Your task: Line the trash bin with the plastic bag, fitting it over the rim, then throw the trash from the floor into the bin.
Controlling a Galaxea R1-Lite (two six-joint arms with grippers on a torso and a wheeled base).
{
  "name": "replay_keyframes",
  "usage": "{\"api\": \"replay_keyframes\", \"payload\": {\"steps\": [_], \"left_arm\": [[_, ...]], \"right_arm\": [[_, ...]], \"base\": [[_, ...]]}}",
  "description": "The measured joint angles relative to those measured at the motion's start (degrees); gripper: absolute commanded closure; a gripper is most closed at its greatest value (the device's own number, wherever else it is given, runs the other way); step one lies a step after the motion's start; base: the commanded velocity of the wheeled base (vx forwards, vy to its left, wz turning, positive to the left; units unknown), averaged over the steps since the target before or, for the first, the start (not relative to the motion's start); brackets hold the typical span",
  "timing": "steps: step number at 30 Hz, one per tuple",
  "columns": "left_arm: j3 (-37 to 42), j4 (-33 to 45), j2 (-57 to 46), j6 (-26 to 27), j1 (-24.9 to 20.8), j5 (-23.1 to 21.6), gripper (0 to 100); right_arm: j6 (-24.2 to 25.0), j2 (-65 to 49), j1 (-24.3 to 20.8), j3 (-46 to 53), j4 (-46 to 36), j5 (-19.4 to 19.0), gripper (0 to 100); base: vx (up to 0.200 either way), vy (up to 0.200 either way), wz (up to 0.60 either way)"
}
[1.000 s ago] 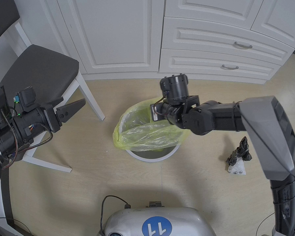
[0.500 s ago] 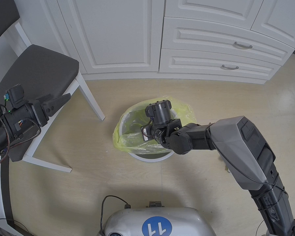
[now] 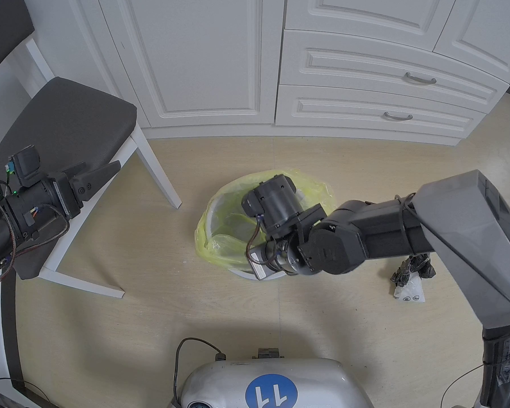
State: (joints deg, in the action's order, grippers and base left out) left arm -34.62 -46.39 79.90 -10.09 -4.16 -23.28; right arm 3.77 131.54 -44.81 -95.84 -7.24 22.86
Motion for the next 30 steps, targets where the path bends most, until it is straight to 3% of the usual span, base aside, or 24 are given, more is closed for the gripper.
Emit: {"api": "replay_keyframes", "payload": {"steps": [7,12,13,16,24,30], "left_arm": [[0.1,0.0,-0.1,-0.1,0.0,0.0,0],[0.0,0.0,-0.1,-0.2,0.4,-0.1,0],[0.0,0.0,-0.1,-0.4,0.6,-0.1,0],[-0.3,0.0,-0.1,-0.8,1.4,-0.1,0],[-1.1,0.0,0.2,-1.0,3.0,-0.3,0],[-1.3,0.0,0.4,-1.3,4.3,-3.6,0]], "right_arm": [[-0.2,-5.2,-1.7,11.2,1.0,0.0,100],[-1.6,-6.3,-2.2,11.6,7.7,0.0,100],[-2.5,-6.4,-2.2,11.4,8.7,0.1,0],[-5.0,-6.1,-2.2,10.7,10.9,0.1,0],[-5.9,-3.6,-1.1,10.2,16.3,0.4,0],[-6.4,0.0,0.3,9.2,21.6,0.3,0]], "base": [[0.0,0.0,0.0],[0.0,0.0,0.0],[0.0,0.0,0.0],[0.0,0.0,0.0],[0.0,0.0,0.0],[0.0,0.0,0.0]]}}
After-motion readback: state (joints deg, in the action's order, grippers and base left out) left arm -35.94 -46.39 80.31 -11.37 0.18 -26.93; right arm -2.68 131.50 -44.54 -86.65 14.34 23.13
